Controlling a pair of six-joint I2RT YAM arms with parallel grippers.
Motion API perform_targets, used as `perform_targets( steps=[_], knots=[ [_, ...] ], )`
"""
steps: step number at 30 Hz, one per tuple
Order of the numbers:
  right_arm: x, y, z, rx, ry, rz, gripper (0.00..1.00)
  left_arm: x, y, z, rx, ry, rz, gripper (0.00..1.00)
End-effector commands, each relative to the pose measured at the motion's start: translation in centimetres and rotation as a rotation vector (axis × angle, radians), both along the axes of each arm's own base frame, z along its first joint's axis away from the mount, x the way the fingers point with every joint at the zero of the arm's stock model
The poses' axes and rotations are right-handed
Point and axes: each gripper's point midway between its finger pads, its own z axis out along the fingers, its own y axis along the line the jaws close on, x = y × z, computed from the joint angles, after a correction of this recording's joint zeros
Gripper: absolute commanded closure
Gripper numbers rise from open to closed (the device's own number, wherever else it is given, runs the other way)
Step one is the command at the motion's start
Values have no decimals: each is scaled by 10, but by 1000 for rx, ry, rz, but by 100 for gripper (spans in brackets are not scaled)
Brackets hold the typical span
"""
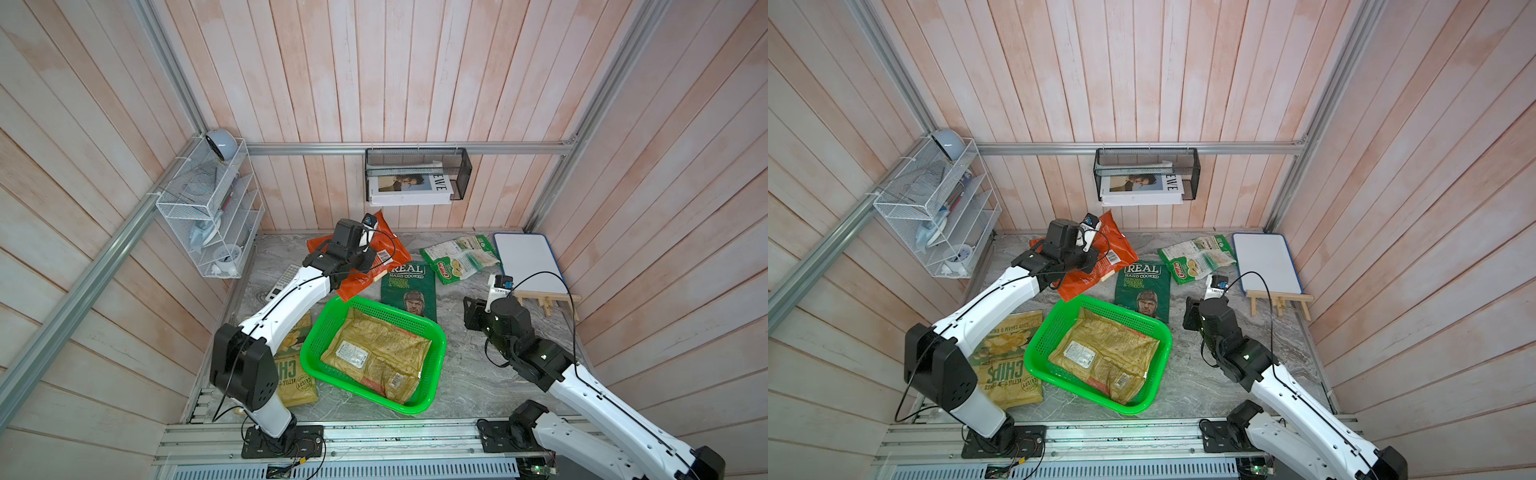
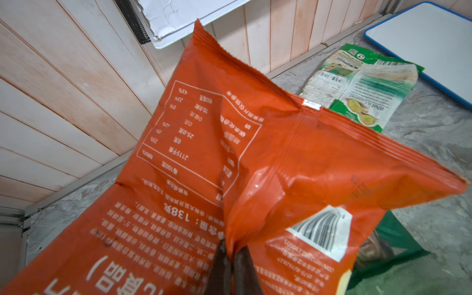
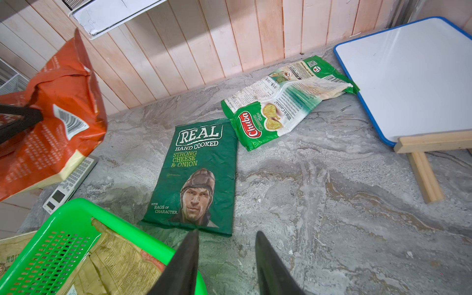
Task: Put the potato chips into the basket
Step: Pick up the potato chip from the center of the board, then place the potato chip in the basket.
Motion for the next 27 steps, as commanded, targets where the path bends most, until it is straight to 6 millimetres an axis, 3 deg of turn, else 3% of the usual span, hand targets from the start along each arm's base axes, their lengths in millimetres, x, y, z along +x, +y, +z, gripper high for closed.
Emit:
perform_targets(
  steps=[1, 5, 12, 22, 27],
  knots=[
    [5, -6, 6, -10, -32, -13, 60, -17, 2, 39, -47, -111, -48, 100],
    [8, -10, 12, -15, -31, -8, 61, -40, 0, 35, -64, -91, -115, 100],
    [4, -28, 27, -21, -68, -55, 62, -105, -34, 13, -37, 43, -495, 100],
    [3, -38, 53, -41, -111, -77, 64, -185, -43, -26, 58, 114, -904, 100],
    [7, -40, 57, -54, -119, -96, 64, -203, -46, -55, 108, 79, -988, 100]
  ],
)
